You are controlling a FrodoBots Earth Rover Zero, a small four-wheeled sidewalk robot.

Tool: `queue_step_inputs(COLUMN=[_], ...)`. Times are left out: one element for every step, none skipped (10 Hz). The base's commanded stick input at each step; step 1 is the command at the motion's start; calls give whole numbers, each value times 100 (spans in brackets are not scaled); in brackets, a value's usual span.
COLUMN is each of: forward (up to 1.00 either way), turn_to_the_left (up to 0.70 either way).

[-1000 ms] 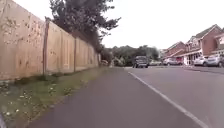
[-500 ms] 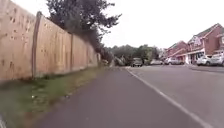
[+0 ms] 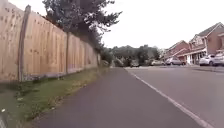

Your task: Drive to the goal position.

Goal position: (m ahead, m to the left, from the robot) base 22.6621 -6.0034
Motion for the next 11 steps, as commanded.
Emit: queue_step_inputs(forward=[100, 100, 100, 100, 100, 100, 100, 100, 100, 100, 100], turn_to_the_left=[0, 0, 0, 0, 0, 0, 0, 0, 0, 0, 0])
